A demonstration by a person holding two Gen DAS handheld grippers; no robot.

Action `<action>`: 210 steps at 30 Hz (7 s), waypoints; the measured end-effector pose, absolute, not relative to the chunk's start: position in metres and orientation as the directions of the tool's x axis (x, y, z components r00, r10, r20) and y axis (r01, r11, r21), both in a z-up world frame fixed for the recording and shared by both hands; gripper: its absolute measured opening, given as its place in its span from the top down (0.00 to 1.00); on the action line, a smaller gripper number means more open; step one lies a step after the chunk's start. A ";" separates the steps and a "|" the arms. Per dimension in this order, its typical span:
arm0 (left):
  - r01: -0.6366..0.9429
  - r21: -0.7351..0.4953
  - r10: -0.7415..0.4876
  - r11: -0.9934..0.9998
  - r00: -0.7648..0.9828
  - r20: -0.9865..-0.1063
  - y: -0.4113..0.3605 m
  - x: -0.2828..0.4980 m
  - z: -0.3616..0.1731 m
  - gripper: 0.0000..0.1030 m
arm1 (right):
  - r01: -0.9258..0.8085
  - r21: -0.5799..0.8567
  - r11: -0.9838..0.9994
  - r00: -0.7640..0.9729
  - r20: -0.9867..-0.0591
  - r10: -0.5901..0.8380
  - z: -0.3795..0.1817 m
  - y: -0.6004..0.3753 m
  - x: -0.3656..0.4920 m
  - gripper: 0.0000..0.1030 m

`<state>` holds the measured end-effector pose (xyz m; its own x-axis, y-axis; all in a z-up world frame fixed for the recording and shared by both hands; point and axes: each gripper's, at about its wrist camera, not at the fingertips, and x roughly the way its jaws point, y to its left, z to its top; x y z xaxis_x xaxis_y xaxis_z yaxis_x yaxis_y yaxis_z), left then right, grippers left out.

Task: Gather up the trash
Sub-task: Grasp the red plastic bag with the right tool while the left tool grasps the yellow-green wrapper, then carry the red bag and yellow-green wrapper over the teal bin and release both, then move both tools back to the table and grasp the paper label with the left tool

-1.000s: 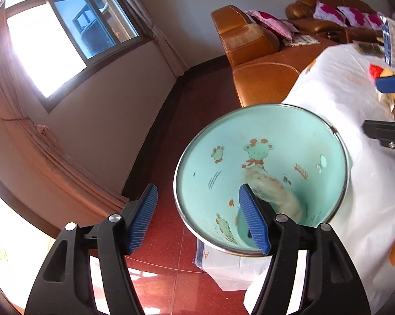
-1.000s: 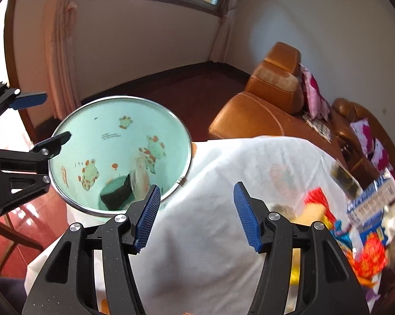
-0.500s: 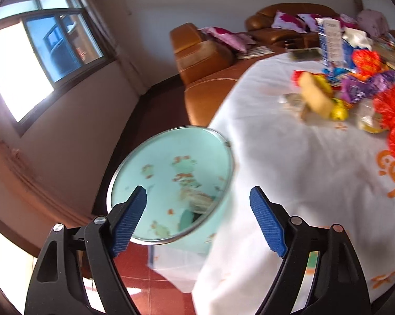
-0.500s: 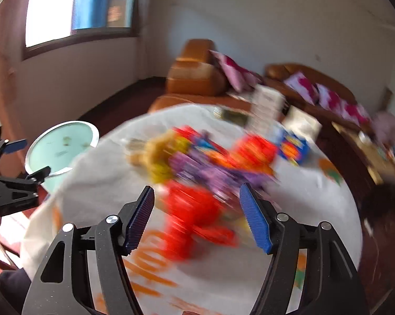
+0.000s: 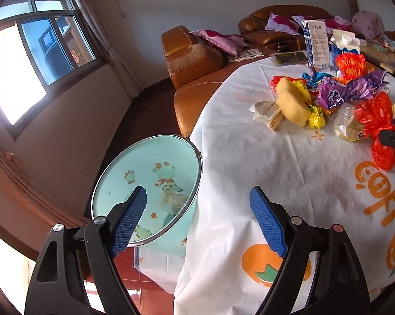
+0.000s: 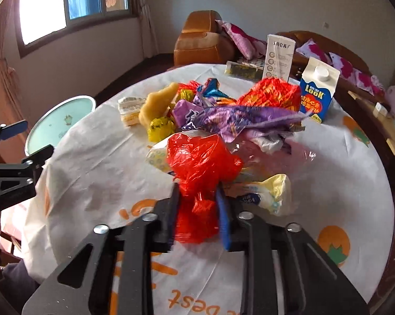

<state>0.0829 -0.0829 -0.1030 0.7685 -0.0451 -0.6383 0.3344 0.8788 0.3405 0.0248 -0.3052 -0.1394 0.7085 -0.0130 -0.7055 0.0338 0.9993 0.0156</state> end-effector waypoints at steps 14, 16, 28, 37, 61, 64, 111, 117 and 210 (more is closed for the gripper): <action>0.443 0.309 -0.162 0.842 0.753 -0.638 -0.146 0.075 -0.097 0.23 | 0.255 0.025 0.967 0.776 -0.602 -0.189 -0.099 -0.380 -0.047 0.83; 0.468 0.310 -0.184 0.827 0.748 -0.638 -0.162 0.073 -0.099 0.23 | 0.293 0.021 0.956 0.760 -0.612 -0.219 -0.106 -0.396 -0.054 0.83; 0.599 0.264 -0.277 0.756 0.658 -0.700 -0.238 0.080 -0.119 0.29 | 0.322 0.015 0.947 0.746 -0.620 -0.243 -0.126 -0.414 -0.068 0.82; 0.657 0.216 -0.302 0.723 0.582 -0.755 -0.243 0.077 -0.128 0.79 | 0.308 0.020 0.951 0.752 -0.617 -0.230 -0.127 -0.409 -0.066 0.82; 0.319 0.336 -0.042 0.886 0.778 -0.627 -0.069 0.101 -0.062 0.83 | 0.055 0.022 0.998 0.868 -0.495 -0.037 -0.066 -0.312 -0.014 0.82; 0.267 0.357 0.010 0.895 0.789 -0.614 -0.052 0.107 -0.062 0.83 | 0.005 0.003 1.000 0.871 -0.492 -0.003 -0.062 -0.291 0.004 0.82; -0.096 0.548 0.442 0.831 0.712 -0.545 0.077 0.168 -0.094 0.82 | -0.370 -0.137 0.919 0.770 -0.599 0.221 -0.097 -0.111 0.180 0.82; -0.102 0.541 0.444 0.835 0.707 -0.551 0.082 0.170 -0.095 0.82 | -0.388 -0.147 0.910 0.758 -0.612 0.224 -0.102 -0.098 0.188 0.82; 0.411 0.419 -0.080 0.810 0.784 -0.615 -0.171 0.155 -0.105 0.24 | 0.153 0.031 0.988 0.788 -0.607 -0.103 -0.113 -0.354 0.041 0.39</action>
